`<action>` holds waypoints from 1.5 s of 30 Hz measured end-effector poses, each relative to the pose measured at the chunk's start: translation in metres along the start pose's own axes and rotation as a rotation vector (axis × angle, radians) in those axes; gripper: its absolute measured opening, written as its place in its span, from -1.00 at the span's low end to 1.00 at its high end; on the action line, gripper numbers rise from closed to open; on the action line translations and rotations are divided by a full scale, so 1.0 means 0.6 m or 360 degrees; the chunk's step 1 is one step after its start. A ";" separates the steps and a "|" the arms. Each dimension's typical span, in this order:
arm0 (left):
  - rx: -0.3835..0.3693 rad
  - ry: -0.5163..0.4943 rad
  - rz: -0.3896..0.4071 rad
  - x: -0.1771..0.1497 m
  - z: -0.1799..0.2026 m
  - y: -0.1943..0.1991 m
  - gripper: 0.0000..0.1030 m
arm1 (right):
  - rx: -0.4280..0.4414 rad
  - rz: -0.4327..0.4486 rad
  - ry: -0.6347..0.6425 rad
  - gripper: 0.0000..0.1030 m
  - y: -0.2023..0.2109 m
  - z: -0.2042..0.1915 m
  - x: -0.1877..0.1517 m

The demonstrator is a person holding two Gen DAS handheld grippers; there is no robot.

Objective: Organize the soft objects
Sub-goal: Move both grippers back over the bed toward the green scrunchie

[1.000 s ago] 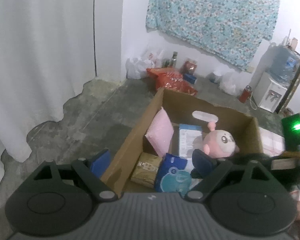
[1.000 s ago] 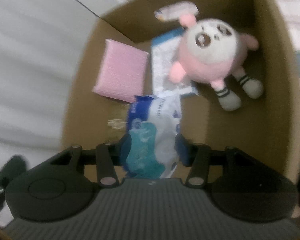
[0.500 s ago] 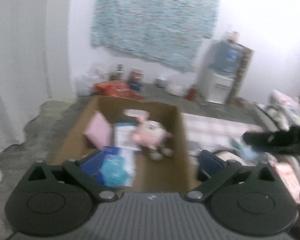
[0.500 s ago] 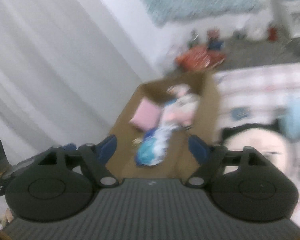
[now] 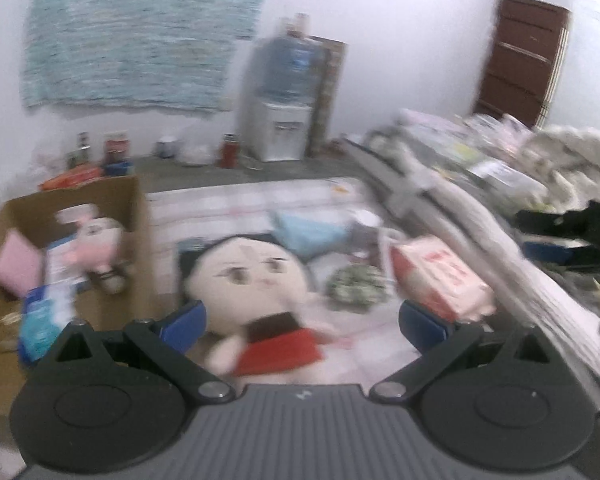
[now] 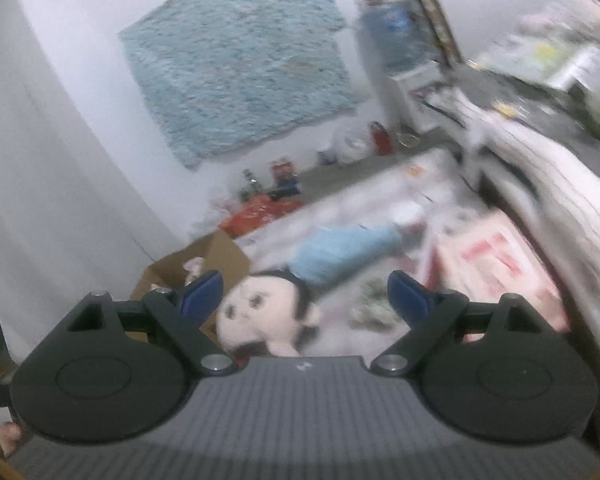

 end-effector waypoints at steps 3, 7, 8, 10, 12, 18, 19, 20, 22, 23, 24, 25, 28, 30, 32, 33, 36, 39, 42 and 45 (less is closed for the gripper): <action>-0.0088 -0.0094 -0.0003 -0.001 0.055 -0.012 1.00 | -0.0029 0.0000 -0.0068 0.74 0.012 0.041 -0.032; -0.0096 -0.0257 -0.0002 0.000 0.126 -0.039 1.00 | -0.0036 -0.0008 -0.0162 0.74 -0.009 0.081 -0.058; -0.0060 -0.0306 0.0000 -0.001 0.142 -0.051 1.00 | -0.0036 -0.0014 -0.0182 0.74 -0.024 0.088 -0.063; 0.0045 -0.0403 -0.0013 -0.001 0.167 -0.080 1.00 | -0.0038 -0.0024 -0.0199 0.74 -0.040 0.101 -0.066; 0.0125 -0.0468 -0.0018 -0.001 0.188 -0.110 1.00 | -0.0036 -0.0038 -0.0213 0.74 -0.060 0.113 -0.063; 0.0187 -0.0533 -0.0088 -0.001 0.215 -0.171 1.00 | -0.0047 -0.0084 -0.0221 0.74 -0.102 0.141 -0.052; 0.0192 -0.0537 -0.0098 0.000 0.217 -0.178 1.00 | -0.0047 -0.0091 -0.0221 0.74 -0.108 0.144 -0.051; 0.0198 -0.0543 -0.0104 0.000 0.218 -0.184 1.00 | -0.0046 -0.0099 -0.0224 0.74 -0.116 0.148 -0.051; 0.0220 -0.0556 -0.0114 0.000 0.220 -0.194 1.00 | -0.0041 -0.0111 -0.0226 0.74 -0.126 0.153 -0.048; 0.0228 -0.0562 -0.0119 0.000 0.221 -0.200 1.00 | -0.0036 -0.0116 -0.0224 0.74 -0.132 0.156 -0.046; 0.0236 -0.0568 -0.0127 -0.001 0.221 -0.205 1.00 | -0.0033 -0.0118 -0.0223 0.74 -0.134 0.156 -0.045; 0.0240 -0.0572 -0.0134 -0.001 0.222 -0.210 1.00 | -0.0030 -0.0121 -0.0223 0.74 -0.138 0.157 -0.044; 0.0251 -0.0580 -0.0151 -0.001 0.222 -0.221 1.00 | -0.0023 -0.0129 -0.0230 0.74 -0.148 0.159 -0.041; 0.0256 -0.0578 -0.0161 0.000 0.222 -0.227 1.00 | -0.0020 -0.0135 -0.0235 0.74 -0.155 0.162 -0.041; 0.0266 -0.0570 -0.0176 0.000 0.220 -0.231 1.00 | -0.0019 -0.0137 -0.0236 0.74 -0.156 0.162 -0.040; 0.0272 -0.0567 -0.0186 0.000 0.220 -0.234 1.00 | -0.0018 -0.0138 -0.0238 0.74 -0.159 0.163 -0.040; 0.0284 -0.0559 -0.0210 -0.003 0.217 -0.239 1.00 | -0.0023 -0.0145 -0.0238 0.74 -0.163 0.164 -0.044; 0.0303 -0.0562 -0.0227 -0.006 0.214 -0.241 1.00 | -0.0030 -0.0145 -0.0240 0.74 -0.164 0.166 -0.046; 0.0294 -0.0565 -0.0212 -0.004 0.215 -0.240 1.00 | -0.0043 -0.0129 -0.0239 0.70 -0.164 0.168 -0.045; 0.0202 -0.0573 -0.0136 0.004 0.225 -0.233 1.00 | -0.0043 -0.0110 -0.0256 0.47 -0.166 0.175 -0.041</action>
Point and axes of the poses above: each gripper's, at about its wrist camera, not at the fingertips, and y roughly against the way its jaws point, z to its right, x to its top, the point moved 7 cm from there along -y, roughly the way its jaws point, and after that the axes turned 15 degrees about x, right-handed, at the moved point
